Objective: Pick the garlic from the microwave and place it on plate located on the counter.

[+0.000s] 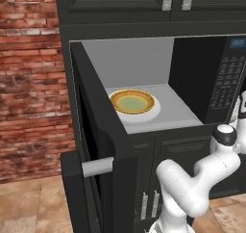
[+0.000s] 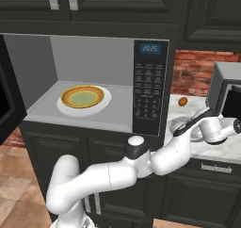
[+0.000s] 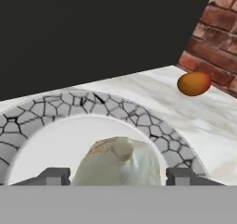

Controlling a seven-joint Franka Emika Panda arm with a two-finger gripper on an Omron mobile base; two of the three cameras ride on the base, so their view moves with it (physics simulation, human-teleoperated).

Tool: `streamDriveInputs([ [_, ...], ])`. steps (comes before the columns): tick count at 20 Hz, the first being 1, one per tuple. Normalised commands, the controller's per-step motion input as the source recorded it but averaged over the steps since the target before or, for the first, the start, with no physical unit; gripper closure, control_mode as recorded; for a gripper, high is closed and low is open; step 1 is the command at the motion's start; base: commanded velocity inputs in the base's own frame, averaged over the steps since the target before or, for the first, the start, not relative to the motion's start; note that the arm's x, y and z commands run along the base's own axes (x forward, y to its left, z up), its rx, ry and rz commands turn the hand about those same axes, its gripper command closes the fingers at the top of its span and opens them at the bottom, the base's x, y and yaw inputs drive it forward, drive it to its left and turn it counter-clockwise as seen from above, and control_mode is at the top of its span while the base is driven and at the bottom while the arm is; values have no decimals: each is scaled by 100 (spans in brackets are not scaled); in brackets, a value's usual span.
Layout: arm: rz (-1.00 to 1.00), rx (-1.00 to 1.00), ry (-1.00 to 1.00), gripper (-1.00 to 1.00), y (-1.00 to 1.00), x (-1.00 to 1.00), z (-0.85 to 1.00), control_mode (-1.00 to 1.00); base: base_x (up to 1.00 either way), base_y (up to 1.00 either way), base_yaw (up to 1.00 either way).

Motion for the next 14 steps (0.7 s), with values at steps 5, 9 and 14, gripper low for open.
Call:
streamDriveInputs([
  [5,0,0,-1,-100,0,-26,0,-100,0,0,0],
  [9,0,0,0,-100,-26,-78,15,-100,0,0,0],
  [14,0,-1,0,-100,-22,-100,26,-100,0,0,0],
])
